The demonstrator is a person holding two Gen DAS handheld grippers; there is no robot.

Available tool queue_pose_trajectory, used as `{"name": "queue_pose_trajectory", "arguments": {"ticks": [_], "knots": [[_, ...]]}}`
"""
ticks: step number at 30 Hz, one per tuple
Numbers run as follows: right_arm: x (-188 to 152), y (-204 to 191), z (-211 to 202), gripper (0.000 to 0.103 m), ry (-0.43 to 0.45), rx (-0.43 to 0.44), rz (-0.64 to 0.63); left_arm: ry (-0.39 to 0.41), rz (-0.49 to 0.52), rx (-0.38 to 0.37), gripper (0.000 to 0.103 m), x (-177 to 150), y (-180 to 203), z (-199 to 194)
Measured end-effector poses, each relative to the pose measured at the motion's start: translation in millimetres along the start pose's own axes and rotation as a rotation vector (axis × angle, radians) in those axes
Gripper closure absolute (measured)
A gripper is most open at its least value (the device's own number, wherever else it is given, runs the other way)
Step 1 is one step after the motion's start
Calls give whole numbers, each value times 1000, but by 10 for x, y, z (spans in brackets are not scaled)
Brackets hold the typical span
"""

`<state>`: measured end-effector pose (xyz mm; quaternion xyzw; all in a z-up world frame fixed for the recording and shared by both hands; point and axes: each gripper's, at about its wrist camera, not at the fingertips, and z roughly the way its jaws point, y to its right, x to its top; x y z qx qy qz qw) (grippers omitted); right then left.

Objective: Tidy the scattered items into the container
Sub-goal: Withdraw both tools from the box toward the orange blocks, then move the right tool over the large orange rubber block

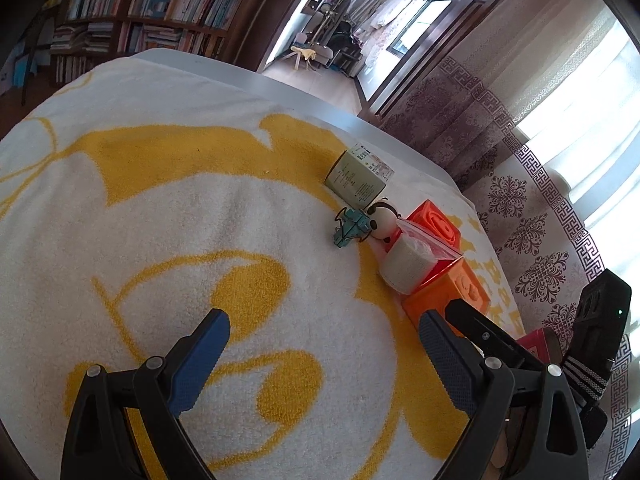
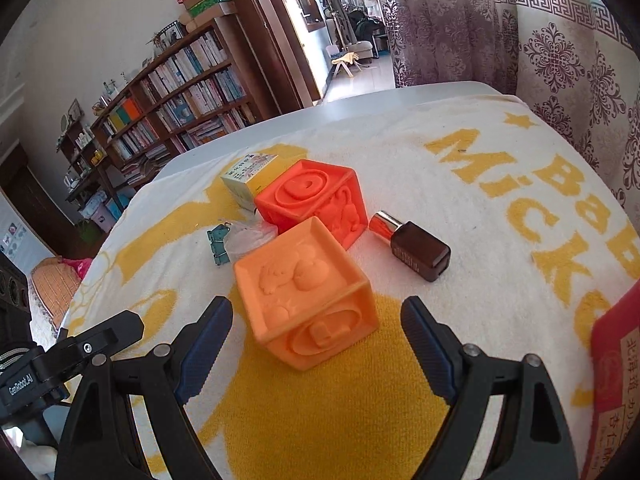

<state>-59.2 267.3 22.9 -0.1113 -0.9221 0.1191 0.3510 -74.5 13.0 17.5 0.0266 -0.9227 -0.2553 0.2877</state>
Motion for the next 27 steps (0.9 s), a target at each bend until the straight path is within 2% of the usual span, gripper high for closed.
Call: {"name": "queue_pose_trajectory", "arguments": {"ticks": [5, 11, 19, 23, 27], "knots": [[25, 8, -64, 14, 48, -18, -13, 4, 2, -2, 6, -9, -14, 30], [33, -3, -51, 14, 57, -12, -20, 9, 1, 14, 6, -18, -40, 77], [15, -133, -31, 14, 63, 5, -95, 43, -7, 34, 6, 6, -81, 27], [28, -69, 13, 14, 46, 15, -65, 44, -26, 56, 6, 24, -122, 17], [31, -28, 24, 14, 40, 25, -42, 56, -29, 47, 6, 32, -116, -29]]}}
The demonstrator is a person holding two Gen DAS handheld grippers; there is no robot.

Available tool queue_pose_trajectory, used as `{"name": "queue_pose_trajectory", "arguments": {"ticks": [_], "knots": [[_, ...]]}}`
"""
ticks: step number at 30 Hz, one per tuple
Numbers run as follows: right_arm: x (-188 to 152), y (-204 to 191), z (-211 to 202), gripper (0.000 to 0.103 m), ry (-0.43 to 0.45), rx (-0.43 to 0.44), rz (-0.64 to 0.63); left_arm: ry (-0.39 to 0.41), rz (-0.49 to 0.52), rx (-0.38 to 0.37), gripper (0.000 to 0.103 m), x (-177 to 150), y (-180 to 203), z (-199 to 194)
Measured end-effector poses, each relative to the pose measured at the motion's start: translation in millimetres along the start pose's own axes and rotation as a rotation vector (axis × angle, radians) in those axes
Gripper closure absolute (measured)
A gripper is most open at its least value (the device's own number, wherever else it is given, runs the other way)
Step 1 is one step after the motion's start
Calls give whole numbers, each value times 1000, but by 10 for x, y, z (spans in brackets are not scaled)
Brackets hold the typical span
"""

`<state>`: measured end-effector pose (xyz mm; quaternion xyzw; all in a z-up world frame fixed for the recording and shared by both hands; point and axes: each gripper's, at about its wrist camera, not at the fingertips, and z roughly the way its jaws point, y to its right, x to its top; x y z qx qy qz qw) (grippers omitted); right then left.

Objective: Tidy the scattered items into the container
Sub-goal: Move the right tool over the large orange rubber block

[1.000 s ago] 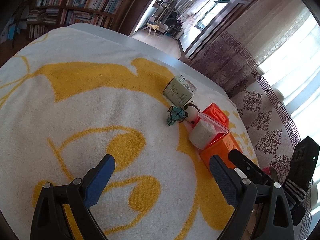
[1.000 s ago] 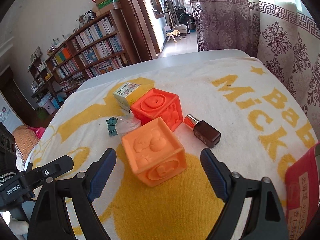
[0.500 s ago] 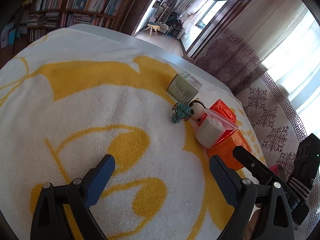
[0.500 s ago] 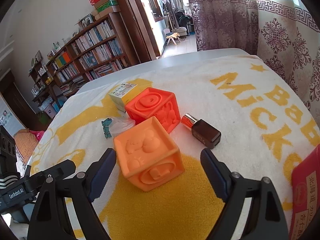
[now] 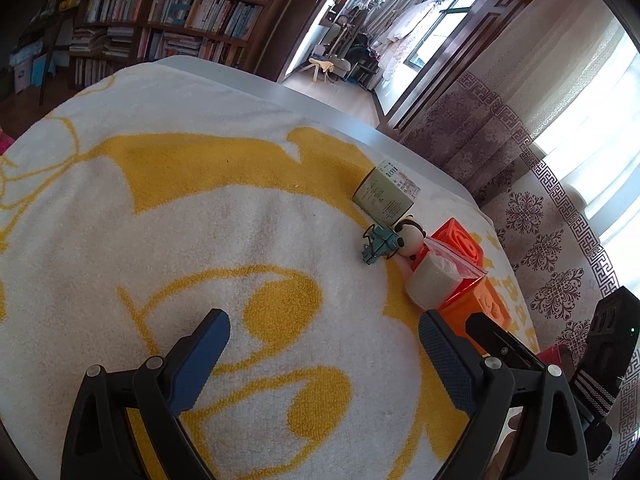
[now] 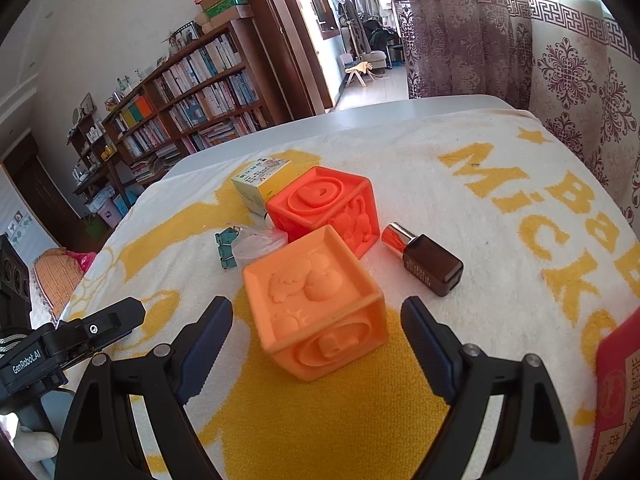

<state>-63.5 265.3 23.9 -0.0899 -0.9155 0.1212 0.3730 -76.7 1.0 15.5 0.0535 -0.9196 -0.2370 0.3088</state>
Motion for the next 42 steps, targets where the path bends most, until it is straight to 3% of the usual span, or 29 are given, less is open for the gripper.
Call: {"name": "queue_pose_trajectory", "arguments": {"ticks": [17, 23, 25, 29, 36, 42], "knots": [[4, -69, 56, 14, -22, 13, -35, 29, -37, -38, 6, 38, -20, -105], [0, 53, 132, 14, -59, 48, 24, 34, -63, -41, 6, 49, -41, -103], [-6, 52, 154, 17, -74, 42, 25, 33, -68, -35, 6, 49, -50, -94], [-20, 76, 149, 34, -79, 38, 31, 42, -51, -26, 6, 46, -28, -92], [-34, 129, 117, 37, -73, 64, 39, 47, -4, -6, 6, 31, 56, -66], [-52, 161, 94, 37, -74, 62, 51, 34, -32, 11, 6, 38, -20, -20]]}}
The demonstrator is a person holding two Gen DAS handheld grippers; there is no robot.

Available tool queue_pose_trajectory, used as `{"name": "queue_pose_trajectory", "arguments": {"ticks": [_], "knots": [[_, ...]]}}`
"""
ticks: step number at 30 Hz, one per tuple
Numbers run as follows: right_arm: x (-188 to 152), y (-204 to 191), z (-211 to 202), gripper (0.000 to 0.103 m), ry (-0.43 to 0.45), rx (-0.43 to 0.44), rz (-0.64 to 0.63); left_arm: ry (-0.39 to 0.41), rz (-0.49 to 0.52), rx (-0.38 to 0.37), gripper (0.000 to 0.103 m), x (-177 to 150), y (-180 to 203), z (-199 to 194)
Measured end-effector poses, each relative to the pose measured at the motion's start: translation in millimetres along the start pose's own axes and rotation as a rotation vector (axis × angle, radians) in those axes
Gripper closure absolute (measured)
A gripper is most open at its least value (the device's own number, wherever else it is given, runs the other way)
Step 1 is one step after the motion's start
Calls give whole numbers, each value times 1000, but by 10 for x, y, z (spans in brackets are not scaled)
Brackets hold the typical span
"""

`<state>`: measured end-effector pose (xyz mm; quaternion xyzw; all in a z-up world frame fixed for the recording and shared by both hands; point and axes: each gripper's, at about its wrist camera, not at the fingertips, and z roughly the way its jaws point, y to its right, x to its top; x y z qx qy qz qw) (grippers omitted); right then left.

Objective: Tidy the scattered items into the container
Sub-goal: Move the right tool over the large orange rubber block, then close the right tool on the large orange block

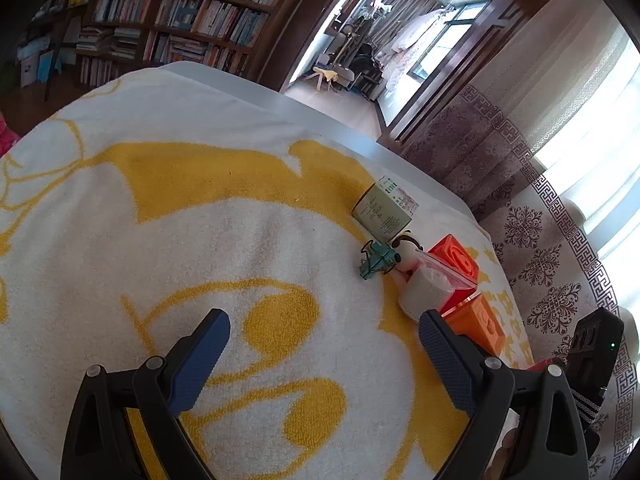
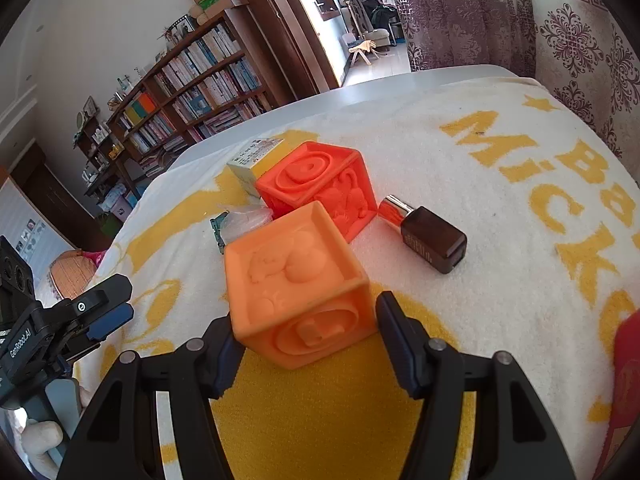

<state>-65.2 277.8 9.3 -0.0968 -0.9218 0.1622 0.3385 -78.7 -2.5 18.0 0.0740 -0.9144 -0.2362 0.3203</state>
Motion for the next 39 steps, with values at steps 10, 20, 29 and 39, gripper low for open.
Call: {"name": "queue_pose_trajectory", "arguments": {"ticks": [10, 20, 29, 39], "knots": [[-6, 4, -4, 37, 3, -42, 1, 11, 14, 19, 6, 5, -31, 7], [16, 81, -86, 35, -5, -151, 49, -1, 25, 30, 6, -6, -38, 58], [87, 59, -78, 27, 50, -146, 31, 9, 77, 12, 6, -37, 69, 58], [28, 96, -204, 41, 41, -157, 54, -10, 125, 4, 6, -87, 164, 121]]}}
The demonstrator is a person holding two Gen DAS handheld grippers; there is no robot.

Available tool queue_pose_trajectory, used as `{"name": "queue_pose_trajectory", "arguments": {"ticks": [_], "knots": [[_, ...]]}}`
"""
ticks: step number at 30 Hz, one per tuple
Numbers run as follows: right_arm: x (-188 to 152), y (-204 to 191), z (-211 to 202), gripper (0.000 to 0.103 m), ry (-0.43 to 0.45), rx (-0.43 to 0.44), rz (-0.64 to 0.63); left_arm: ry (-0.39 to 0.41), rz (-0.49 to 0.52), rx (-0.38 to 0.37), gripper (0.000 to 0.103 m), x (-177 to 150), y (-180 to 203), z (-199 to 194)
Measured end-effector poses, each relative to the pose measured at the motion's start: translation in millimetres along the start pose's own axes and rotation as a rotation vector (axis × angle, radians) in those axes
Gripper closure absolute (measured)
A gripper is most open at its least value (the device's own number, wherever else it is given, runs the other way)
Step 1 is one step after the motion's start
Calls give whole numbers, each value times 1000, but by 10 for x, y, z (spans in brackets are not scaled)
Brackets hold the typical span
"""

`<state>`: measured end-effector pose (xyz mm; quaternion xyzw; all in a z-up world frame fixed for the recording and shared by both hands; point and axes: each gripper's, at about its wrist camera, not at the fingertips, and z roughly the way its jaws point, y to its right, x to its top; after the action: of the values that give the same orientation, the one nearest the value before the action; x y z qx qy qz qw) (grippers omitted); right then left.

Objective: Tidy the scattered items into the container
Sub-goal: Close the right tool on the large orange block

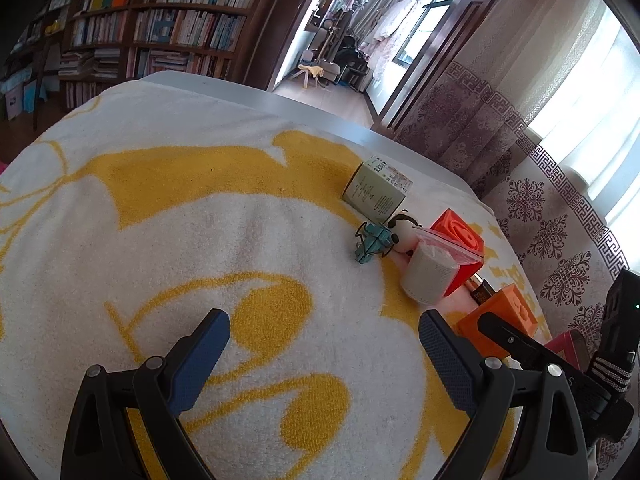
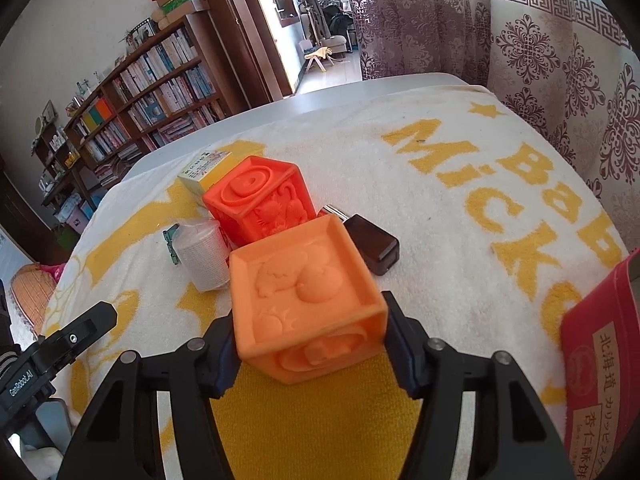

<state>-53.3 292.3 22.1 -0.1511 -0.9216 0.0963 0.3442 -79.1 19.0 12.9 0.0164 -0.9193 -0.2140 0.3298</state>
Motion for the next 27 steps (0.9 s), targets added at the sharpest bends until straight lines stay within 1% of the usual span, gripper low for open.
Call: {"name": "queue_pose_trajectory", "arguments": {"ticks": [2, 4, 6, 8, 10, 11, 17, 20, 22, 23, 27], "knots": [[16, 49, -102, 41, 29, 19, 27, 6, 19, -15, 6, -4, 37, 6], [32, 86, -151, 41, 46, 13, 43, -4, 22, -12, 6, -6, 42, 49], [39, 111, -163, 42, 47, 15, 56, -27, 2, -9, 6, -5, 18, 100], [40, 110, -176, 42, 49, 26, 60, -22, -17, -16, 6, 14, 6, 106], [44, 87, -188, 43, 57, 28, 52, -4, -17, -24, 6, 43, 23, 103], [46, 79, -180, 45, 58, 29, 49, 0, -13, -24, 6, 46, 32, 108], [49, 50, -150, 45, 58, 26, 37, -12, -7, -20, 6, 29, 45, 138], [49, 58, -100, 45, 32, 50, 37, -18, -5, -22, 6, 24, 58, 147], [41, 77, -35, 42, 5, 69, 52, -17, -1, -31, 6, 17, 76, 138], [34, 81, -6, 38, -4, 66, 54, -16, 4, -36, 6, 15, 91, 131], [10, 53, 86, 37, -19, 26, 28, -28, 18, -44, 6, -3, 131, 144]]}}
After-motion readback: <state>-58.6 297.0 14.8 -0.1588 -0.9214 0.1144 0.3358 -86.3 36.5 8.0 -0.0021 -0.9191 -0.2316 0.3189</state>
